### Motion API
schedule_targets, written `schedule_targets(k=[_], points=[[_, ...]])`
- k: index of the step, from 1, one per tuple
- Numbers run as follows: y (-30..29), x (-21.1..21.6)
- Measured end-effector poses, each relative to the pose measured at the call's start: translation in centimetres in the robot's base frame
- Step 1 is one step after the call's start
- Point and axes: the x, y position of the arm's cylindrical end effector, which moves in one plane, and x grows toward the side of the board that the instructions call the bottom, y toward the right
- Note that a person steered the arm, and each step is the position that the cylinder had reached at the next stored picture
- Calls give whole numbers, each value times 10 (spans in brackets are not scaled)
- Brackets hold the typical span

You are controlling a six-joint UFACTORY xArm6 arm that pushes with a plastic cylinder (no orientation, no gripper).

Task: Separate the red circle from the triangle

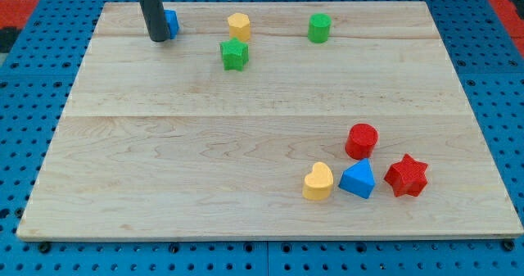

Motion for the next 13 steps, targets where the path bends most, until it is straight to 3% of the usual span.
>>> schedule_targets(k=[1,2,4,5,7,9,13], points=[[12,48],[68,116],[306,172],[386,196],[270,216],[229,264],[176,166]])
